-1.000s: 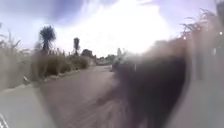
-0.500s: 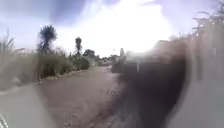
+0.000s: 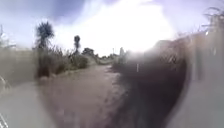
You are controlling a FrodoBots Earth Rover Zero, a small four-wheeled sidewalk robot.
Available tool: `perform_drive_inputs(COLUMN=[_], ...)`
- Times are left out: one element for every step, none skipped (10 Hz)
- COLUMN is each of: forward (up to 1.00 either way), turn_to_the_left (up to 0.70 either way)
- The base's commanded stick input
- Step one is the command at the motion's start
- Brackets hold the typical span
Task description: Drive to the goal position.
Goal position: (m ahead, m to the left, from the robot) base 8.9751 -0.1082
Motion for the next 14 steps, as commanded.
perform_drive_inputs(forward=[0.85,0.85,0.85,0.85,0.85,0.85,0.85,0.85,0.85,0.85,0.85,0.85,0.85,0.85], turn_to_the_left=[0.00,0.00,0.00,-0.04,-0.16,-0.27,-0.29,-0.18,-0.06,0.00,0.00,0.00,0.00,0.00])
